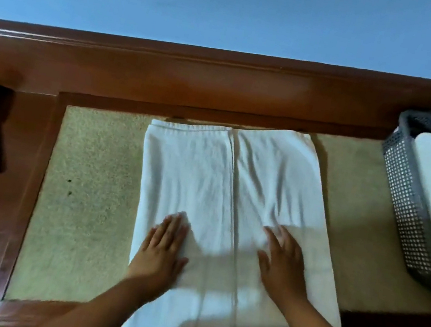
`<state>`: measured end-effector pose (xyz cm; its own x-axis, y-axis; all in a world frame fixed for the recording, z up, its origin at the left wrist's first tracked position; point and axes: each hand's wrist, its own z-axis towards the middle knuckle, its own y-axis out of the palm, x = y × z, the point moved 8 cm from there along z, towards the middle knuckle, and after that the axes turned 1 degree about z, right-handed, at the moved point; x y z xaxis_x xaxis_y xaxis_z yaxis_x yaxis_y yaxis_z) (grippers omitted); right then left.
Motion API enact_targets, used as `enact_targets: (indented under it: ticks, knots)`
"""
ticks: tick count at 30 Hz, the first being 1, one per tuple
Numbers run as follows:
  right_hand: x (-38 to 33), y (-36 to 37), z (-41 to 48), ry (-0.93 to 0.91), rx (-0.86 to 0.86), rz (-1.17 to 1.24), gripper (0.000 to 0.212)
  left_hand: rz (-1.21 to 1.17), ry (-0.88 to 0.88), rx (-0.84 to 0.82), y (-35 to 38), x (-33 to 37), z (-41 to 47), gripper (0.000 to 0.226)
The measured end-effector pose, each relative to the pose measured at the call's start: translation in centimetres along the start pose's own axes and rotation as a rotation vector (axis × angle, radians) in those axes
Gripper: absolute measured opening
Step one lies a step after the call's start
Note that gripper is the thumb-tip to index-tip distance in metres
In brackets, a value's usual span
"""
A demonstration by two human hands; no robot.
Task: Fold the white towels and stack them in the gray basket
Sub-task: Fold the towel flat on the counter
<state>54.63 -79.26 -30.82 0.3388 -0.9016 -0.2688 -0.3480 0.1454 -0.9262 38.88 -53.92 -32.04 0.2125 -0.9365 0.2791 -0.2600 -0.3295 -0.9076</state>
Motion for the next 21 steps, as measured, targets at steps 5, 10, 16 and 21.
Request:
enact_targets:
  ticks: [5, 10, 16, 21]
  knots:
    - [8.3, 0.2, -11.0, 0.316, -0.002, 0.074, 0.055, 0.001, -0.075, -0.071, 2.4, 3.6, -7.4, 0.076]
    - [13.3, -1.9, -12.5, 0.618, 0.098, 0.288, 0.07, -0.054, -0.142, -0.135, 2.0, 4.4, -8.8, 0.074]
    - [14.2, -3.1, -9.9, 0.665, -0.136, 0.241, 0.068, -0.118, -0.31, -0.191, 0.7, 6.1, -9.0, 0.071]
    - [12.7, -4.0, -10.7, 0.496, -0.104, 0.52, 0.028, -0.149, -0.397, -0.128, 1.7, 9.2, -11.3, 0.062]
